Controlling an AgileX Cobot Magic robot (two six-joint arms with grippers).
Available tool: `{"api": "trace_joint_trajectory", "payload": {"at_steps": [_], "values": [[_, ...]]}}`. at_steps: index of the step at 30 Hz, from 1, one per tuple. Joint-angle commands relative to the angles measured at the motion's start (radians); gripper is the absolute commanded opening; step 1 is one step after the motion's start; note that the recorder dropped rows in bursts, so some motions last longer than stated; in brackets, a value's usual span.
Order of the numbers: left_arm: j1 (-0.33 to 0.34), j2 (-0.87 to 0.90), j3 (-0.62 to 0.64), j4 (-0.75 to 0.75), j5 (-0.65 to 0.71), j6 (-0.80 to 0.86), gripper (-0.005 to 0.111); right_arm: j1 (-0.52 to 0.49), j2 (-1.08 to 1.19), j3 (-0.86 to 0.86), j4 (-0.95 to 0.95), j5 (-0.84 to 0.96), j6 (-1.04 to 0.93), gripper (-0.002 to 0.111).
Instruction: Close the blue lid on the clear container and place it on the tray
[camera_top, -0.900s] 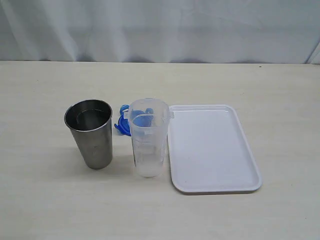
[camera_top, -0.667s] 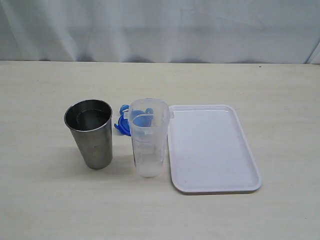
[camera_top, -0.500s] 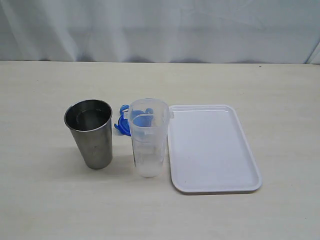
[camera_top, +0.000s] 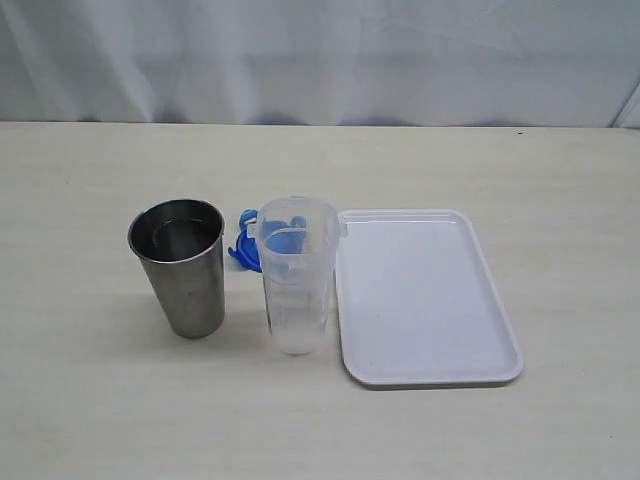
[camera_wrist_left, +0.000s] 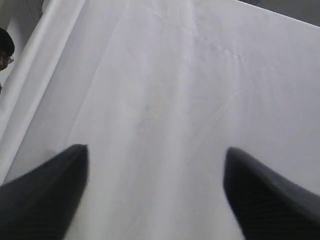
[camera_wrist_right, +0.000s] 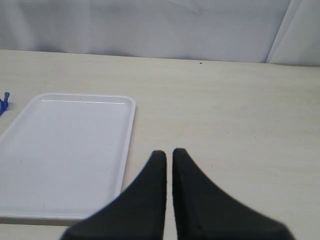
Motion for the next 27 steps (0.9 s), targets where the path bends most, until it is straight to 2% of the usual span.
{"api": "trace_joint_trajectory", "payload": {"at_steps": [1, 5, 11, 20, 27], "values": [[-0.007, -0.002, -0.025, 0.080, -0.029, -0.013, 0.094, -0.008, -0.005, 0.003, 0.002, -0.004, 0.003, 0.005], [-0.007, 0.080, -0.034, 0.139, -0.101, -0.032, 0.093, -0.008, -0.005, 0.003, 0.002, -0.004, 0.003, 0.005], [-0.007, 0.349, -0.034, 0.175, -0.198, -0.038, 0.093, -0.008, -0.005, 0.003, 0.002, -0.004, 0.003, 0.005], [-0.007, 0.783, -0.034, 0.437, -0.399, -0.111, 0.093, -0.008, -0.005, 0.003, 0.002, -0.004, 0.003, 0.005], [-0.007, 1.079, -0.034, 0.442, -0.527, -0.010, 0.093, -0.008, -0.005, 0.003, 0.002, -0.004, 0.003, 0.005]]}}
